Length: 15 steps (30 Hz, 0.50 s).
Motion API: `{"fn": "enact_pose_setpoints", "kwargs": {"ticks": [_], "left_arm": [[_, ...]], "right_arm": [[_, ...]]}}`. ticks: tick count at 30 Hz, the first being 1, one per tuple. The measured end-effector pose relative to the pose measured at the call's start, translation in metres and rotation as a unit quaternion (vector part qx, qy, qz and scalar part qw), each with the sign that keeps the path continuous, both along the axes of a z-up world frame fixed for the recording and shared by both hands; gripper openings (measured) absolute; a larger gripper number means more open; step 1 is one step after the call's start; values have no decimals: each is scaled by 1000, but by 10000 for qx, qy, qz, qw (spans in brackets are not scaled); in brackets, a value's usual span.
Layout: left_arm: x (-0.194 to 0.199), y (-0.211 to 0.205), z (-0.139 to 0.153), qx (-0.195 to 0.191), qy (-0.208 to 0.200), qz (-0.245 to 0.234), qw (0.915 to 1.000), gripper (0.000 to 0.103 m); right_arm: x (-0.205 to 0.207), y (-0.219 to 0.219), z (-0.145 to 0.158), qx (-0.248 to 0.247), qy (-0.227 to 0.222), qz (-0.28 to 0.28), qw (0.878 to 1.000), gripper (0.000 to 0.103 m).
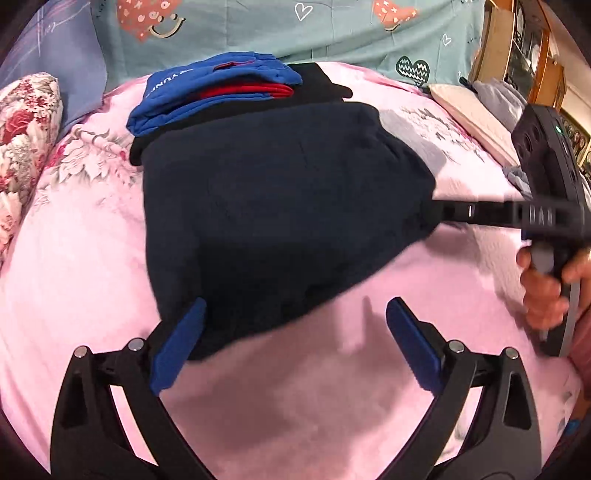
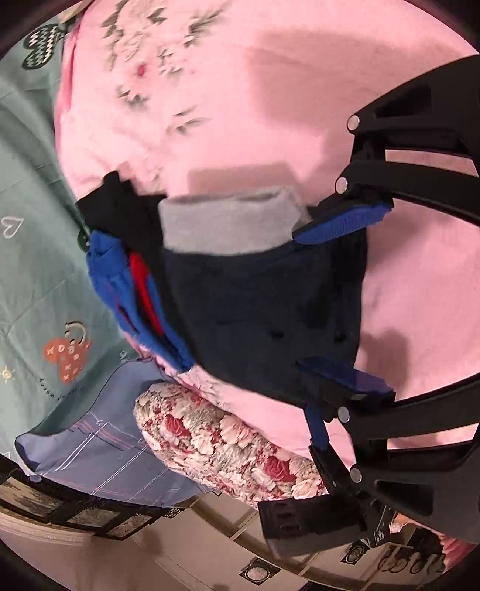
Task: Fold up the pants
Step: 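Open the right tool and pull both tools back from the stack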
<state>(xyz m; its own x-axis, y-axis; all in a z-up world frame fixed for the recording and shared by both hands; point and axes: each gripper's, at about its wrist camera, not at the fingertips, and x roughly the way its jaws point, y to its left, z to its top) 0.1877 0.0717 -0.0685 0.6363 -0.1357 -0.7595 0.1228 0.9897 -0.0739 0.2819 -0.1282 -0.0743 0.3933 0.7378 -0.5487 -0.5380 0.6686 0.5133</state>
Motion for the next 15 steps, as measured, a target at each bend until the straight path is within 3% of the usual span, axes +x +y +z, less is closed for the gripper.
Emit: {"fn": "enact_pose_setpoints", "kwargs": {"ticks": [2,6,8,11,13,15], "left_arm": [[-8,4,2,-94,-8,35,9999,99],[-29,29,20,-969,-171,197,9950,99],[-36,35,38,-1174,-468,207,9918,99],[-25,28,57,-1179,-782,27,9899,99],[-12,22,57,-1307,-776,-94,9883,99],[12,16,45,-1417,-488,-217,9885,99]], "right_arm": [[4,-2,-11,-469,310,-124,9983,64],[9,-19,-11,-102,744,-341,9966,64],[4,-27,3,122,535,-433,9976,64],[-10,-31,30,321,-48,-589,9977,64],[-13,-23,45,482,-357,-400,9974,64],[-9,-8,56,676,-505,-1,9964,64]]}}
